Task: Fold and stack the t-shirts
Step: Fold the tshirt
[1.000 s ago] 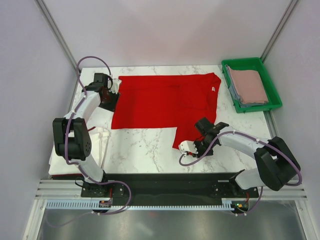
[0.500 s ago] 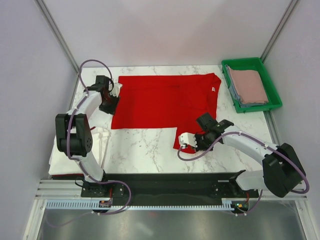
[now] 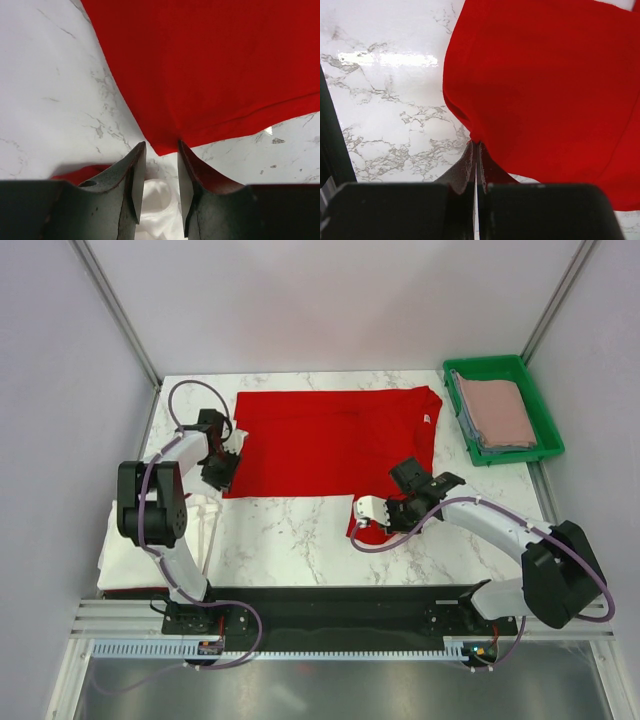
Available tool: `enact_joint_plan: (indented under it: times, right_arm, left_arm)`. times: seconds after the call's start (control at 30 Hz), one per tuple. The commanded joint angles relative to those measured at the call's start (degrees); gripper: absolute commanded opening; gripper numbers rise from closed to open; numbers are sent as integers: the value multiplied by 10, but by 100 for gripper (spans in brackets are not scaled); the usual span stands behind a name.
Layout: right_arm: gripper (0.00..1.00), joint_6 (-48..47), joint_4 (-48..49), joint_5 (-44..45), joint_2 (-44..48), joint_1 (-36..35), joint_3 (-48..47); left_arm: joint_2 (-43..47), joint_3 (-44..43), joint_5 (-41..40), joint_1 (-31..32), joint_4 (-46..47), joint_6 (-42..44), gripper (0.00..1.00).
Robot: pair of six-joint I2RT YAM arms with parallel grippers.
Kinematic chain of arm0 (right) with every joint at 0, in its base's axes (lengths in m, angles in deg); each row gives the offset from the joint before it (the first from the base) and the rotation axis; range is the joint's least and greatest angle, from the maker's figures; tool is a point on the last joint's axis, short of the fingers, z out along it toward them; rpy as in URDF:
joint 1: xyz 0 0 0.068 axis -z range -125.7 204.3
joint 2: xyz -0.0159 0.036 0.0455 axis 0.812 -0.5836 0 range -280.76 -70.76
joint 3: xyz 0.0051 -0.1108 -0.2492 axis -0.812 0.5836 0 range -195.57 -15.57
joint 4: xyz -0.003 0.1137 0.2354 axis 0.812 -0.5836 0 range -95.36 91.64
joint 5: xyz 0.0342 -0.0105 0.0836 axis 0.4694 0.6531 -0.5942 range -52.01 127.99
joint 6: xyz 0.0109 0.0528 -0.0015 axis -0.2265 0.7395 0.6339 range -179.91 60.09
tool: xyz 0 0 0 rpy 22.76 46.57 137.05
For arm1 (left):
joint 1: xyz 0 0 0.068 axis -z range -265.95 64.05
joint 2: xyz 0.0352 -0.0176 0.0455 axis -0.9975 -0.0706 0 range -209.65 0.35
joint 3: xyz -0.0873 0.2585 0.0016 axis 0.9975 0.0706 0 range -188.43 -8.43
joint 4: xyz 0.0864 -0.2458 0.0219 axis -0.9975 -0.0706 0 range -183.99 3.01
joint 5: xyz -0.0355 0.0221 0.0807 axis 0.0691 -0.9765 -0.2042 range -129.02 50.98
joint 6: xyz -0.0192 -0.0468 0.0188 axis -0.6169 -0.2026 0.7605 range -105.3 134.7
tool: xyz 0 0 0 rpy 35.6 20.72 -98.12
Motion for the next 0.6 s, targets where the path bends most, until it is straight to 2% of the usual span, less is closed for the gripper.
enact_joint_plan:
  times: [0.0, 0.17, 0.23, 0.33, 0.37, 0.4, 0.57]
  right_arm:
    - [0, 6, 3, 1, -4, 2, -22]
    - [0, 7, 4, 1, -7, 1, -22]
    - [0, 7, 5, 2, -7, 1, -23]
    - [0, 9, 6, 8, -7, 1, -26]
    - [0, 13, 6, 12, -5, 2, -28]
    - [0, 19, 8, 19, -4, 6, -30]
    - [0, 91, 39, 44, 13, 50, -75]
  left_arm:
    - [-12, 12, 18, -3, -4, 19, 38]
    - [-18, 17, 22, -3, -1, 21, 37]
    - [-23, 17, 24, -3, 1, 23, 33]
    - [-28, 10, 28, -3, -1, 23, 16]
    - [-26, 10, 32, -3, -1, 24, 6]
    - [-23, 9, 33, -3, -1, 24, 2]
    - [16, -24, 32, -3, -22, 32, 2]
